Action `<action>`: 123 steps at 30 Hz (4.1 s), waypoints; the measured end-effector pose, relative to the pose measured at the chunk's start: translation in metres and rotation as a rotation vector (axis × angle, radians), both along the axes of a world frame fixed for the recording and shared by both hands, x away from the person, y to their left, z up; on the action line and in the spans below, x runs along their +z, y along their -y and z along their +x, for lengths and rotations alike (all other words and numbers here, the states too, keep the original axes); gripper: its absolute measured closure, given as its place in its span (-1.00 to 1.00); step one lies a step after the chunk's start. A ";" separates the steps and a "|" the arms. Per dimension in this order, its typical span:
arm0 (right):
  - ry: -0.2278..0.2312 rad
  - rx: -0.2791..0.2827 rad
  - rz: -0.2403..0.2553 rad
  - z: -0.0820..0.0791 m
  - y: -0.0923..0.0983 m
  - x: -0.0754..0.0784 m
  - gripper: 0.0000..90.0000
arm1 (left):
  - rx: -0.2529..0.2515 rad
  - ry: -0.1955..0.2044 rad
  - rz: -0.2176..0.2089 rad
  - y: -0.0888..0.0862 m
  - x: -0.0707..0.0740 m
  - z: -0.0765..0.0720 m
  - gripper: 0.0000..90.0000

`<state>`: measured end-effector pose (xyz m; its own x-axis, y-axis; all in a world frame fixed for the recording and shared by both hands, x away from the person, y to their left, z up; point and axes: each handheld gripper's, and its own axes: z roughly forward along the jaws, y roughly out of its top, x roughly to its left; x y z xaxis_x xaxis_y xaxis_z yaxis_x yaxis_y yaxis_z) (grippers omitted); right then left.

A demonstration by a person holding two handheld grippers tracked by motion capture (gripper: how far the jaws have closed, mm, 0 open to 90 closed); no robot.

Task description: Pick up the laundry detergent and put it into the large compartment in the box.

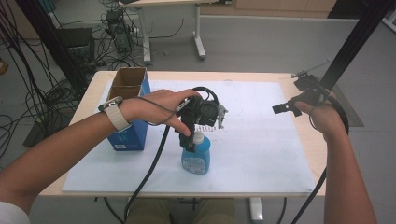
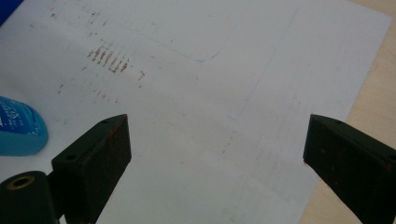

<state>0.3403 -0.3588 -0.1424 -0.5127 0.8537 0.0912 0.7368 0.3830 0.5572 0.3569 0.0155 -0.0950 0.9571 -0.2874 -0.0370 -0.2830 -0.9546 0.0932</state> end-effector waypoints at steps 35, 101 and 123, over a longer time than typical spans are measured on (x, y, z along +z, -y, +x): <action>0.001 -0.001 0.003 0.000 0.000 0.000 -0.83 | -0.004 0.009 -0.004 0.002 -0.011 -0.003 -0.84; 0.009 -0.014 0.009 -0.004 0.004 0.000 -0.83 | 0.010 0.002 -0.011 0.001 -0.011 -0.001 -0.84; 0.006 -0.020 0.015 -0.004 0.007 -0.003 -0.83 | 0.001 0.001 -0.017 0.000 -0.013 0.000 -0.84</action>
<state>0.3368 -0.3655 -0.1453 -0.4962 0.8622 0.1015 0.7409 0.3596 0.5673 0.3567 0.0154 -0.1082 0.9575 -0.2866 -0.0308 -0.2818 -0.9532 0.1092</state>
